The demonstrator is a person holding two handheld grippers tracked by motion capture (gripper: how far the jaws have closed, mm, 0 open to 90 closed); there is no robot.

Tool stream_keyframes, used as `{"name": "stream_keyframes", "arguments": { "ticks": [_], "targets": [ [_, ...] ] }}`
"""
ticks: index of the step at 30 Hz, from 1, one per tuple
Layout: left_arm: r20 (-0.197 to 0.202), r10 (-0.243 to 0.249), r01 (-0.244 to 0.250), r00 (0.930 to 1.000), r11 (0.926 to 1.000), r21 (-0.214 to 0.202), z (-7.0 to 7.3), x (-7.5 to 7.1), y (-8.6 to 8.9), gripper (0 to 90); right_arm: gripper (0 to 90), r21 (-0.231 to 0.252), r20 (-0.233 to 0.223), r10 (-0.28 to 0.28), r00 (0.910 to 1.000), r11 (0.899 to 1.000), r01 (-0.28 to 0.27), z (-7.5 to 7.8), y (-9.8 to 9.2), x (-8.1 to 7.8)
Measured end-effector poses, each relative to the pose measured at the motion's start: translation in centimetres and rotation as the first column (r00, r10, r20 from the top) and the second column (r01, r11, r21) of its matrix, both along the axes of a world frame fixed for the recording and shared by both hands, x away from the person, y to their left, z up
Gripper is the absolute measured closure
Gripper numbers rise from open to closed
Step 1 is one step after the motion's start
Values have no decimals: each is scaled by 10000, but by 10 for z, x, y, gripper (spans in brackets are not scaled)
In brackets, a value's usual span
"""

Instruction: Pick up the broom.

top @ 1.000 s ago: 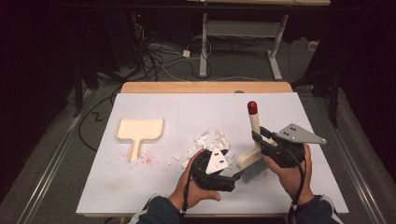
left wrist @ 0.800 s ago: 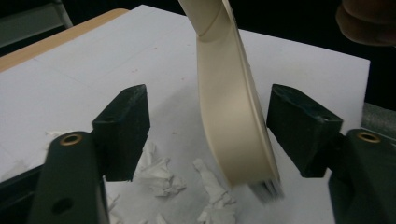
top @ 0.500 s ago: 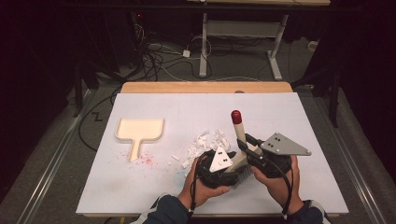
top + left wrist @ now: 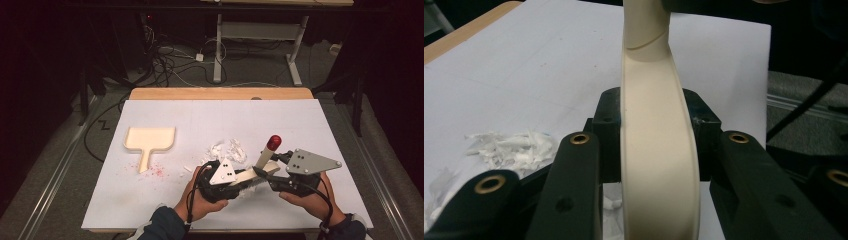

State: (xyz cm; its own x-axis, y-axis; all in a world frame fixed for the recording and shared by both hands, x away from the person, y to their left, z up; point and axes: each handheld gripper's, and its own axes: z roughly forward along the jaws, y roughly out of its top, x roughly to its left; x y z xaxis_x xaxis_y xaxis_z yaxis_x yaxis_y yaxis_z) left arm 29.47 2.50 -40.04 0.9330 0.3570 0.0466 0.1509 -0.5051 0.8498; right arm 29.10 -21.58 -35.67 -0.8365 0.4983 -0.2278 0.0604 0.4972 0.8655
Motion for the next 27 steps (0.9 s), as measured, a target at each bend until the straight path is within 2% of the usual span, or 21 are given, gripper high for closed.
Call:
{"name": "stream_keyframes", "arguments": {
  "ticks": [3,4,5,6,7,8,9,10,11,12,13,15,17,18,20,22,23,24,25,26,27],
  "targets": [
    [86,-408,407,9991,9990,164,2,-3,4,647,446,-368,-550,633,9965,9972,-653,-10,-7,2],
    [86,-408,407,9991,9990,164,2,-3,4,647,446,-368,-550,633,9965,9972,-653,-10,-7,2],
    [108,-560,557,9984,9982,223,2,-4,5,647,391,-716,-1044,1037,9891,9912,-1114,-15,-8,4],
    [62,-746,745,9972,9971,160,2,-4,7,648,382,-939,-1177,1161,9862,9874,-1274,-18,-8,4],
    [29,-920,920,9958,9957,132,2,-4,8,647,376,-1030,-1186,1228,9853,9854,-1352,-20,-7,4],
    [-22,-1105,1105,9939,9939,57,3,-5,9,647,347,-1041,-1379,1388,9807,9826,-1537,-23,-6,5],
    [-101,-1504,1504,9886,9886,29,3,-6,9,647,357,-1098,-1556,1595,9748,9780,-1776,-26,-4,6],
    [-101,-1504,1504,9886,9886,29,3,-6,9,647,357,-1098,-1556,1595,9748,9780,-1776,-26,-4,6],
    [-123,-1829,1830,9830,9831,6,3,-7,10,647,360,-1301,-1758,1864,9666,9689,-2105,-32,0,6],
    [-123,-1829,1830,9830,9831,6,3,-7,10,647,360,-1301,-1758,1864,9666,9689,-2105,-32,0,6],
    [-220,-2103,2103,9774,9776,-25,3,-7,10,646,358,-1435,-2065,2194,9535,9572,-2513,-38,4,7],
    [-325,-2369,2371,9710,9715,26,1,-8,11,646,404,-1360,-2239,2558,9404,9473,-2900,-41,6,7],
    [-390,-2581,2577,9653,9661,-152,1,-6,14,645,470,-1155,-2485,2882,9247,9391,-3238,-42,6,8],
    [-434,-2697,2688,9620,9629,-261,1,-6,16,641,513,-1087,-2553,3084,9164,9326,-3441,-42,6,7],
    [-432,-2777,2752,9597,9598,-546,2,-4,20,605,646,-905,-2586,3593,8967,9152,-3928,-42,8,5],
    [-279,-2840,2828,9584,9584,-399,2,-4,23,598,659,-921,-2514,3634,8971,9137,-3959,-40,12,2],
    [-102,-2625,2623,9649,9648,-204,3,-6,24,576,671,-925,-2609,3605,8955,9140,-3950,-40,13,0],
    [-102,-2625,2623,9649,9648,-204,3,-6,24,546,671,-925,-2609,3605,8955,9140,-3950,-40,13,0],
    [12,-2403,2403,9707,9707,-91,3,-6,25,546,674,-997,-2557,3547,8993,9156,-3895,-40,14,0],
    [285,-2090,2077,9775,9773,406,2,-8,29,442,675,-1080,-2506,3309,9098,9244,-3659,-40,15,1],
    [285,-2090,2077,9775,9773,406,2,-8,29,387,675,-1047,-2419,3286,9130,9266,-3612,-39,14,3]
  ]
}}
